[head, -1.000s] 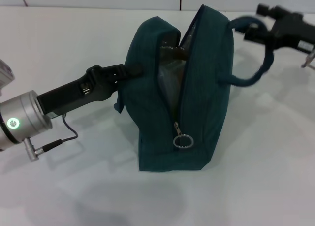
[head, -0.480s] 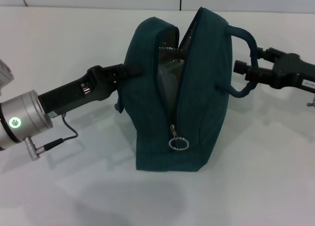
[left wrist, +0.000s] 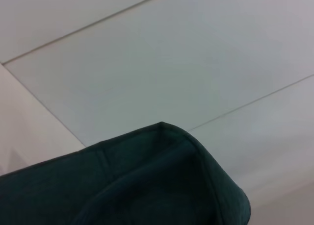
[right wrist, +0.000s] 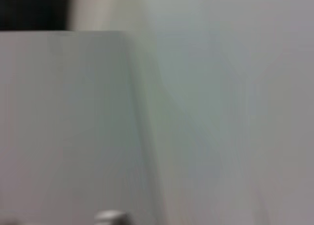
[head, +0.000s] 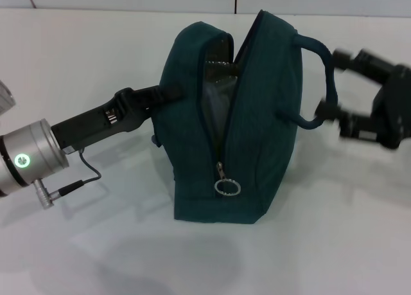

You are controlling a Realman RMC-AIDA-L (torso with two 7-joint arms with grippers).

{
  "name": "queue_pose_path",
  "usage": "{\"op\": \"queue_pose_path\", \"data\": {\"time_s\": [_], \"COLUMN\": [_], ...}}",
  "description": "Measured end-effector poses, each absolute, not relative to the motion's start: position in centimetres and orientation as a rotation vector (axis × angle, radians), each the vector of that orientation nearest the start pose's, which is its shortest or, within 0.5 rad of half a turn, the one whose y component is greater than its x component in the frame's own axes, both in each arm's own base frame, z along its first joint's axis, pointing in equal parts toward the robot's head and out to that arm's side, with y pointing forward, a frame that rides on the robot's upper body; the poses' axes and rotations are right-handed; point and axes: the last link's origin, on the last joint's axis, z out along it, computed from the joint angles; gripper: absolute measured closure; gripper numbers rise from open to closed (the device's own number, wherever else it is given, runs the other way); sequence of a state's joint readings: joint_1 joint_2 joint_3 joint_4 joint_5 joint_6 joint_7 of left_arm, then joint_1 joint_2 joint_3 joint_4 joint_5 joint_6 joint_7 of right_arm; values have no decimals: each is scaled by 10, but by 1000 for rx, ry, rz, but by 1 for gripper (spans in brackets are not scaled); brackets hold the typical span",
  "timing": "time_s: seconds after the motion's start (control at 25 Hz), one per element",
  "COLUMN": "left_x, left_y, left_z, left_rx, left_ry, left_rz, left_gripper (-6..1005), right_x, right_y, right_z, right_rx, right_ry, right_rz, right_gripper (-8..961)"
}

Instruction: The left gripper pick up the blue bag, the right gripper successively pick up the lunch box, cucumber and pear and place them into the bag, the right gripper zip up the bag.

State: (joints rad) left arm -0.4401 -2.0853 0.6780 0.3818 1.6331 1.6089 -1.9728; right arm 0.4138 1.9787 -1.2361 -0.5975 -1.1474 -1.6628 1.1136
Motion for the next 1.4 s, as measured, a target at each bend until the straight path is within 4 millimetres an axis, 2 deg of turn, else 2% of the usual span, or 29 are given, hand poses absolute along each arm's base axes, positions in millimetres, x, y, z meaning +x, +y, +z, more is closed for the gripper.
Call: {"op": "queue_pose_path", "data": {"time_s": [0.2, 0.32, 0.44, 0.84, 1.16, 1.4], "left_x": [-273, -273, -274, -273, -273, -273], "left_y": [301, 303, 304, 306, 307, 307], "left_z": [-13, -12, -11, -10, -11, -11], "left_rx": [-2148, -2142, -2133, -2128, -2119, -2116], "left_ry": [-1774, -1768, -1764, -1757, -1757, -1760], "left_rz": [-1413, -1410, -1407, -1418, -1414, -1418], "left_gripper": [936, 936, 936, 937, 937, 938], "right_x": [208, 206, 208, 207, 192, 186], "right_y": [289, 283, 284, 310, 310, 315], "right_z": [0, -11, -21, -50, -57, -62], "right_rx": [-2870, -3027, -3113, -3103, -3201, -3197], "right_ry": [172, 203, 267, 337, 291, 272], "right_rz": [1262, 1179, 1068, 844, 803, 790], "right_gripper": [89, 90, 91, 95, 97, 100]}}
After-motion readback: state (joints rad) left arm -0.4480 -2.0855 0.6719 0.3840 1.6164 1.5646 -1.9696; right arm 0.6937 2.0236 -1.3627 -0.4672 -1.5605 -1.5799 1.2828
